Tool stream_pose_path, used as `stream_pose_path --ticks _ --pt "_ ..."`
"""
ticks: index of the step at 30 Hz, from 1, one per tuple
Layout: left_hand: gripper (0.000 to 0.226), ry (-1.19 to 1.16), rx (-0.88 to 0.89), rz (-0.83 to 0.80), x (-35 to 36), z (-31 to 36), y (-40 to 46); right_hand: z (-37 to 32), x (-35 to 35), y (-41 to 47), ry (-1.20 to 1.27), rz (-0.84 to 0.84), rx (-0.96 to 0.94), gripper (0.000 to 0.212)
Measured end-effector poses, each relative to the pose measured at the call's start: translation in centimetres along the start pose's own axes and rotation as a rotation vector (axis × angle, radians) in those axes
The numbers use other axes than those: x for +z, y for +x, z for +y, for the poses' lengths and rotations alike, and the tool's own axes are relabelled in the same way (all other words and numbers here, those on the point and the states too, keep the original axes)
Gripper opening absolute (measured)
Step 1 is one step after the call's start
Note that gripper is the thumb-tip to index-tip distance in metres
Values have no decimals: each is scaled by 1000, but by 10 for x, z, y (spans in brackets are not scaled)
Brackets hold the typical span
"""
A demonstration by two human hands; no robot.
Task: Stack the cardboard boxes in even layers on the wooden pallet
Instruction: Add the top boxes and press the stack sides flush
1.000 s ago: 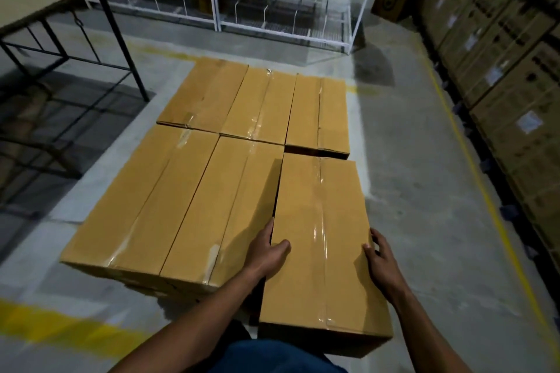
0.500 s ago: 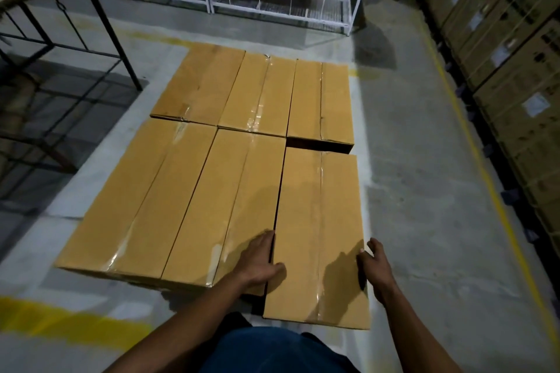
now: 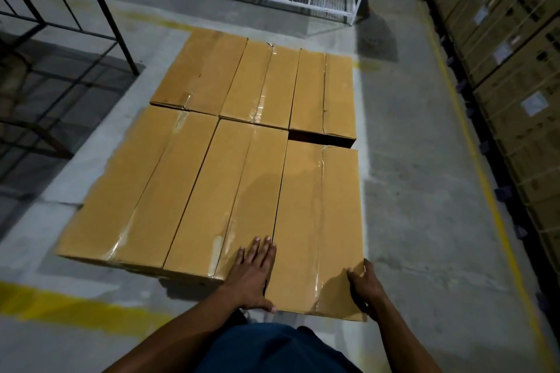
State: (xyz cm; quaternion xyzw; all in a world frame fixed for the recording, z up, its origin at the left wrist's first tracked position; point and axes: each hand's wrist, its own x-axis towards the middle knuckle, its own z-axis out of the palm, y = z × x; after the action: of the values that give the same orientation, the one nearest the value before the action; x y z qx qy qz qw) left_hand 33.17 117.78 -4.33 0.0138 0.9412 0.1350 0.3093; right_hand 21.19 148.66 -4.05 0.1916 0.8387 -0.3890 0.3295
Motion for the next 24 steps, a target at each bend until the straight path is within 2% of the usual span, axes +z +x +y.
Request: stream_pose_path --ticks 9,24 --pt "152 89 44 -29 -1 2 -3 8 -1 17 -105 31 -18 65" --pt "113 97 -3 14 -6 11 2 -28 -5 36 -149 57 -34 70"
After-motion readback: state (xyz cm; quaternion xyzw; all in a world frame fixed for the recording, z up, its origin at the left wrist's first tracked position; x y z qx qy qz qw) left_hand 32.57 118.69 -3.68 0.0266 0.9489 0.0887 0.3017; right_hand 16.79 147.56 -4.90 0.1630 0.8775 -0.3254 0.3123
